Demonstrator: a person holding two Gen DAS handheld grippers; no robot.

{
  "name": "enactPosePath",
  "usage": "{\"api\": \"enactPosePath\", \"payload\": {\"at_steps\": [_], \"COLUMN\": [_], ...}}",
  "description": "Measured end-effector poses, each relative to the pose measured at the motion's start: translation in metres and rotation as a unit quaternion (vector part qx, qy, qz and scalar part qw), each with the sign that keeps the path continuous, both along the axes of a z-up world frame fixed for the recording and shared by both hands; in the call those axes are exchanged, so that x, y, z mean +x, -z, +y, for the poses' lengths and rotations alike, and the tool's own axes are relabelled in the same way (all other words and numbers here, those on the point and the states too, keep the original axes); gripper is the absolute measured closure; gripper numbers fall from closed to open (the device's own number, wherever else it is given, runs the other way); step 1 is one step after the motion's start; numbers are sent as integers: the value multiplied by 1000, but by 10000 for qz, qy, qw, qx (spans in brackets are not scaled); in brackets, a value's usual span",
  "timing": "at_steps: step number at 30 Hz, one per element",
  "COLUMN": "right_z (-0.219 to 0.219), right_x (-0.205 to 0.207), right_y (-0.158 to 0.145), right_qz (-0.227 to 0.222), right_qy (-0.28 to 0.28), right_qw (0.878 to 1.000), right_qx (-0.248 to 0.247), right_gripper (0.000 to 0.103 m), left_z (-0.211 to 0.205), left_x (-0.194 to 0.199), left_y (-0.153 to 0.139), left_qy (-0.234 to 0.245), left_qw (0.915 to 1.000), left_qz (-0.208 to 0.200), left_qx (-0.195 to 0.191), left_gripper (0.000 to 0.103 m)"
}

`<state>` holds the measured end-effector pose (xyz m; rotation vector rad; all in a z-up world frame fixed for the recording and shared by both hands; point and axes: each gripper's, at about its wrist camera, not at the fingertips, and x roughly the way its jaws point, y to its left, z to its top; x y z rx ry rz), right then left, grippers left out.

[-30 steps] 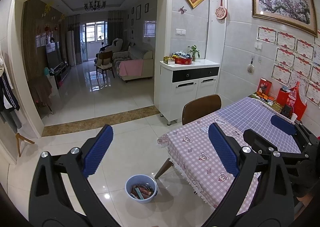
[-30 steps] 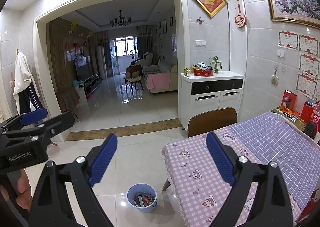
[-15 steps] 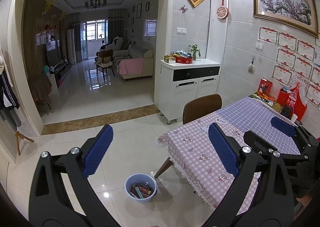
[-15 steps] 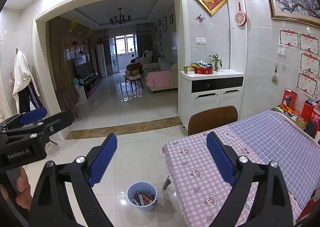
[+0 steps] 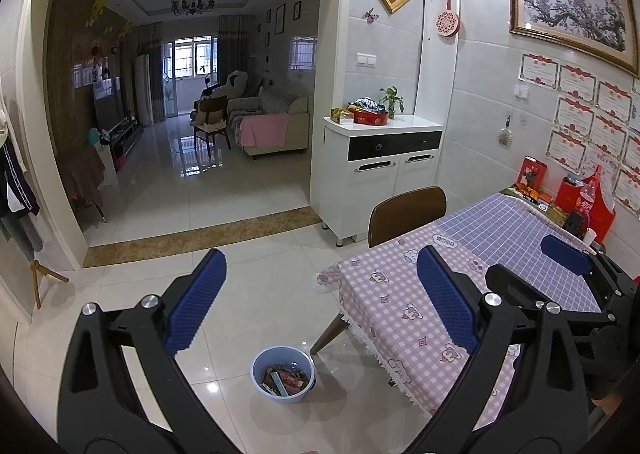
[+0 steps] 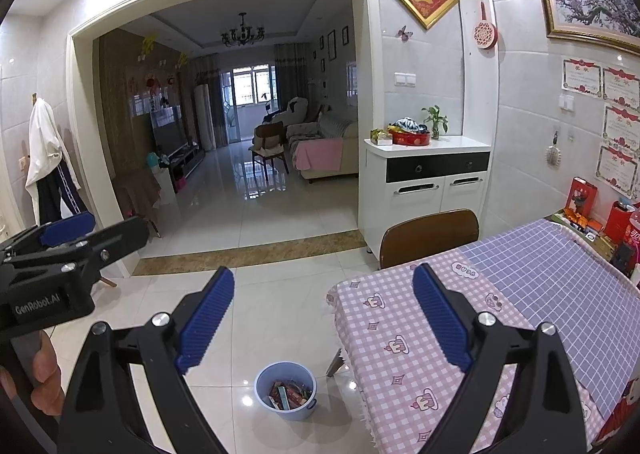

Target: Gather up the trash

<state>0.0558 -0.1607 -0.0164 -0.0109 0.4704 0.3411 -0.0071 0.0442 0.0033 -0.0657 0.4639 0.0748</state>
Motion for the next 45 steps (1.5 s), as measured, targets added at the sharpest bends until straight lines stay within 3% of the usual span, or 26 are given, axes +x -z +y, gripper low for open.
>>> {"api": "enactPosePath", "payload": {"at_steps": [26, 45], "right_z": [22, 46], "right_x": [7, 17], "right_y": [7, 17], "right_qz": [108, 227], "right_qy": [-18, 51], "right_qw": [9999, 9997], "right_qx": [-42, -30], "right_gripper": [14, 14], "left_z": [7, 37], "left_x": [1, 9], "left_y": [12, 16], "left_qy": [-13, -87], "left_qw": [9999, 9997], "left_qz": [115, 243], "left_qx": [-14, -9], "left_gripper": [9, 9]}}
